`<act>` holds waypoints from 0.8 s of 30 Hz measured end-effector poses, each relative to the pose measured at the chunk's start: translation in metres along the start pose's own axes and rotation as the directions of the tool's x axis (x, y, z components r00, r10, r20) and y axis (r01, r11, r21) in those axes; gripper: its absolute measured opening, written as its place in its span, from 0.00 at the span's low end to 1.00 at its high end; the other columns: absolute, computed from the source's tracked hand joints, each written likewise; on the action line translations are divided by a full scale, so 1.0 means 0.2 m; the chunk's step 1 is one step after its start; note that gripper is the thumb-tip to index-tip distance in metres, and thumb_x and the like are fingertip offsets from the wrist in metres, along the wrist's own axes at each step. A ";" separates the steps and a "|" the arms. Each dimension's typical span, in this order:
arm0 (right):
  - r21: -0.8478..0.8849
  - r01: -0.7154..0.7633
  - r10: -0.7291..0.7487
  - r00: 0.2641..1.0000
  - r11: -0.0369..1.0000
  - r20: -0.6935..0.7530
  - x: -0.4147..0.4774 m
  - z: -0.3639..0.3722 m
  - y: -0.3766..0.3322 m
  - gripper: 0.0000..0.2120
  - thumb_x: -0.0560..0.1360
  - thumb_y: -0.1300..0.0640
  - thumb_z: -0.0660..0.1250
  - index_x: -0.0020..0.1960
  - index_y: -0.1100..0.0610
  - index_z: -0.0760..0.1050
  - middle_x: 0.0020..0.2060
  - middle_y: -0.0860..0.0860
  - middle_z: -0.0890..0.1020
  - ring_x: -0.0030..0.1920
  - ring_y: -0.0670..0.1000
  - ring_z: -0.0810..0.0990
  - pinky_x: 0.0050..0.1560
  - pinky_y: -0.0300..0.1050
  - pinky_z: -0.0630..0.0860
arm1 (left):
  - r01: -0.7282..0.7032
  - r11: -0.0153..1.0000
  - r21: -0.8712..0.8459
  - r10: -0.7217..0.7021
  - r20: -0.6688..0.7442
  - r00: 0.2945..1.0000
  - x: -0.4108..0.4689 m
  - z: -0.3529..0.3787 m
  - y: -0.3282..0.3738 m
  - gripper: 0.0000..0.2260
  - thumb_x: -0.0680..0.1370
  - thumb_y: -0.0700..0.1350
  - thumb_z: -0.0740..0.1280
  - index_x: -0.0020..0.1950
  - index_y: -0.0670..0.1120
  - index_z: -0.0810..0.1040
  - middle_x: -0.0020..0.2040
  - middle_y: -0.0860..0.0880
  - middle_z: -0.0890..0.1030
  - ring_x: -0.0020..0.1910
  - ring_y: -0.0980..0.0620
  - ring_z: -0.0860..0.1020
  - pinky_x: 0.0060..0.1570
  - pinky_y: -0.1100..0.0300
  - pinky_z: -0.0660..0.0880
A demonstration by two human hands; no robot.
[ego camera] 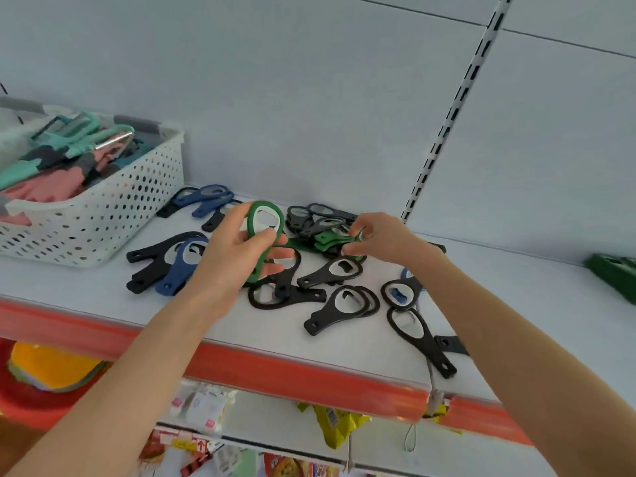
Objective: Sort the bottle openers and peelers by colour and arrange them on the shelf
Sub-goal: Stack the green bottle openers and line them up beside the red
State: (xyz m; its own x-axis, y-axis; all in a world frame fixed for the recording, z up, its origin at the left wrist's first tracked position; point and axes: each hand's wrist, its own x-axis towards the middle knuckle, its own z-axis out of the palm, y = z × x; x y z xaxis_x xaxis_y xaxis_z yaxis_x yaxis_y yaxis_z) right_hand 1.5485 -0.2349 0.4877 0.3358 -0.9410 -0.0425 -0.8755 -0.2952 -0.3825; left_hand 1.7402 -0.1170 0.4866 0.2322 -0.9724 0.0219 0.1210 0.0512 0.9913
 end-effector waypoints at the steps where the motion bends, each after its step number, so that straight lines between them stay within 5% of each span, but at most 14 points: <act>1: 0.002 -0.020 0.020 1.000 1.000 -0.004 -0.02 0.00 -0.01 0.19 0.70 0.49 0.72 0.56 0.56 0.74 0.51 0.51 0.76 0.55 0.52 0.76 0.54 0.45 0.71 | 0.001 1.000 -0.001 -0.001 0.019 1.000 0.01 -0.01 0.00 0.10 0.79 0.37 0.60 0.55 0.51 0.73 0.47 0.43 0.81 0.39 0.52 0.83 0.37 0.60 0.80; 7: -0.076 -0.149 0.153 0.987 0.986 0.052 -0.12 -0.04 -0.04 0.21 0.71 0.62 0.69 0.63 0.60 0.71 0.62 0.53 0.74 0.62 0.54 0.73 0.59 0.44 0.69 | -0.012 1.000 0.018 0.009 0.143 0.990 0.06 -0.09 0.01 0.10 0.78 0.37 0.61 0.57 0.49 0.73 0.47 0.43 0.82 0.41 0.50 0.83 0.36 0.61 0.80; 11: -0.157 -0.324 0.306 0.944 0.933 -0.124 -0.18 0.01 -0.02 0.18 0.73 0.58 0.67 0.63 0.59 0.71 0.60 0.56 0.76 0.59 0.57 0.74 0.57 0.47 0.71 | 0.014 1.000 -0.009 -0.012 0.199 0.980 0.06 -0.12 0.01 0.10 0.79 0.39 0.60 0.60 0.47 0.73 0.46 0.44 0.82 0.40 0.51 0.83 0.37 0.60 0.80; 16: 0.055 -0.435 0.430 0.850 0.899 -0.304 -0.24 0.05 -0.06 0.14 0.71 0.61 0.67 0.56 0.59 0.77 0.53 0.57 0.80 0.52 0.56 0.78 0.48 0.42 0.71 | 0.067 0.997 -0.047 -0.053 0.254 0.966 0.07 -0.13 0.01 0.09 0.80 0.41 0.60 0.59 0.49 0.72 0.47 0.43 0.81 0.40 0.51 0.83 0.40 0.57 0.79; 20: 0.483 -0.218 0.419 0.833 0.848 -0.361 -0.33 0.05 -0.24 0.06 0.69 0.60 0.70 0.46 0.56 0.79 0.41 0.54 0.83 0.39 0.50 0.79 0.45 0.45 0.76 | 0.117 0.986 -0.118 -0.078 0.292 0.953 0.07 -0.10 0.01 0.09 0.79 0.45 0.62 0.58 0.52 0.71 0.49 0.45 0.79 0.44 0.52 0.83 0.43 0.57 0.80; 24: 0.452 0.017 0.138 0.942 0.892 -0.306 -0.38 0.09 -0.50 0.03 0.70 0.60 0.71 0.43 0.58 0.81 0.37 0.52 0.83 0.36 0.45 0.77 0.40 0.38 0.75 | 0.149 0.959 -0.241 -0.068 0.313 0.947 0.06 -0.03 0.03 0.12 0.79 0.42 0.62 0.61 0.50 0.69 0.49 0.47 0.81 0.44 0.51 0.83 0.46 0.53 0.80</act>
State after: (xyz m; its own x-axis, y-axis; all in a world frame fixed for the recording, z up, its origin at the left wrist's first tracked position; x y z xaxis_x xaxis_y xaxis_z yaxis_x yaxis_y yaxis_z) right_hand 1.6163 -0.1302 0.5118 0.0895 -0.9777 0.1899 -0.6184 -0.2040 -0.7589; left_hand 1.7495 -0.1267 0.4914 -0.0905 -0.9959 -0.0064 0.3830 -0.0407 0.9229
